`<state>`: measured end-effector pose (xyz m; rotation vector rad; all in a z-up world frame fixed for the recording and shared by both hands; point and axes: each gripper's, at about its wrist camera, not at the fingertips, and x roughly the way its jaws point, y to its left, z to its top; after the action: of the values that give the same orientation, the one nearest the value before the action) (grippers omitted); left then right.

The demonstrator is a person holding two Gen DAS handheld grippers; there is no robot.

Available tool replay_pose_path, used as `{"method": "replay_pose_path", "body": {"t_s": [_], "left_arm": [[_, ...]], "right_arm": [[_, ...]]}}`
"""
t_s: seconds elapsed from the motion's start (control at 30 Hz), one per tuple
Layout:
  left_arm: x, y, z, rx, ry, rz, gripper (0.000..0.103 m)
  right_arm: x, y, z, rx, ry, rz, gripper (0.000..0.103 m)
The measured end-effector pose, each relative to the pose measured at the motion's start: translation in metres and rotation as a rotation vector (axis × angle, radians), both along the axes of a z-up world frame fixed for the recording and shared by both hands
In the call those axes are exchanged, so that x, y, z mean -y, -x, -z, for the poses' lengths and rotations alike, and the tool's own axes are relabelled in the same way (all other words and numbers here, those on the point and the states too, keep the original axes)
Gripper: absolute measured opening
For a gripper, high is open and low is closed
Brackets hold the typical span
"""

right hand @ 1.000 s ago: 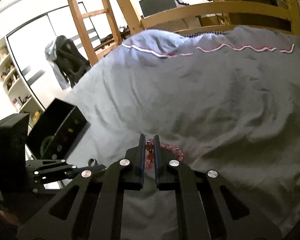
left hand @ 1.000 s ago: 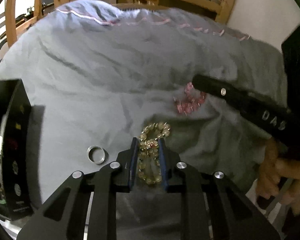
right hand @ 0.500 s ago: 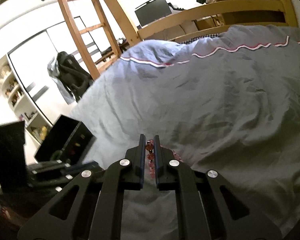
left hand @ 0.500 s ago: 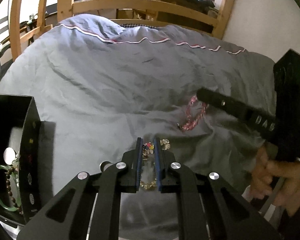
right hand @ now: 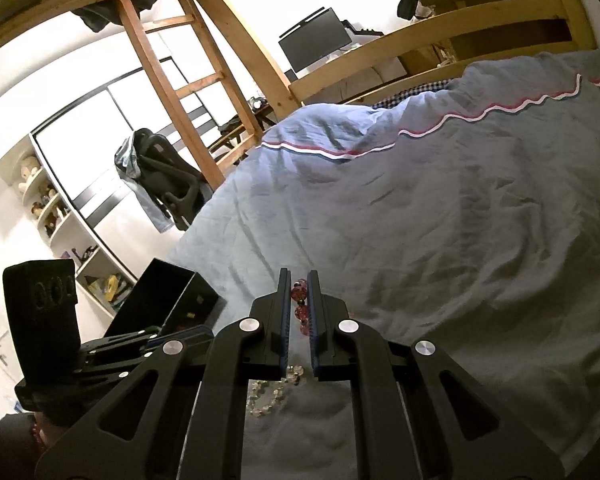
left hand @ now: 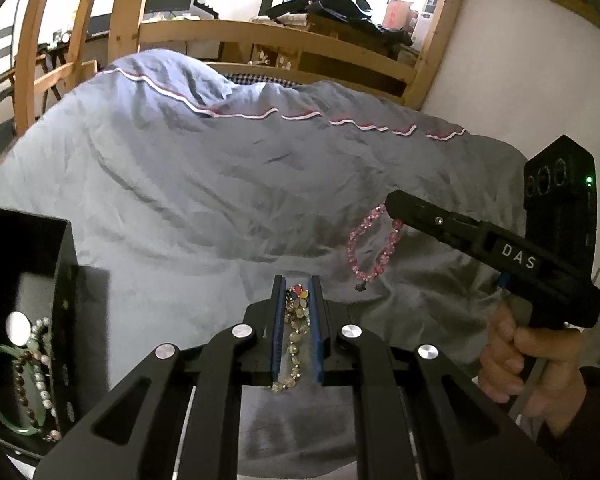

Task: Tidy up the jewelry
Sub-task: 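Grasp the gold bead bracelet with the left tool while the right tool grasps the pink bracelet, then drop the gold chain into the black box while the right tool drops the pink bracelet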

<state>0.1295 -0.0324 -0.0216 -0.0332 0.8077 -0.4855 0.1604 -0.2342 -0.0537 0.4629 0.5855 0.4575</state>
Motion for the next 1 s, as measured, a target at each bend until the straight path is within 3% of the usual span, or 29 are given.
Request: {"method": "replay_pose_path", "body": {"t_s": [0.5,1.0], "left_arm": [[-0.025,0.027,-0.023,-0.012,-0.05,-0.054,0.011],[-0.079,0.054,-0.053,0.035,-0.05,-0.141,0.011]], "right_arm": [[-0.008,0.031,-0.035,-0.003,0.019,-0.026,0.009],[-0.07,0.061,-0.077,0.015,0.095,-0.115,0.009]]}}
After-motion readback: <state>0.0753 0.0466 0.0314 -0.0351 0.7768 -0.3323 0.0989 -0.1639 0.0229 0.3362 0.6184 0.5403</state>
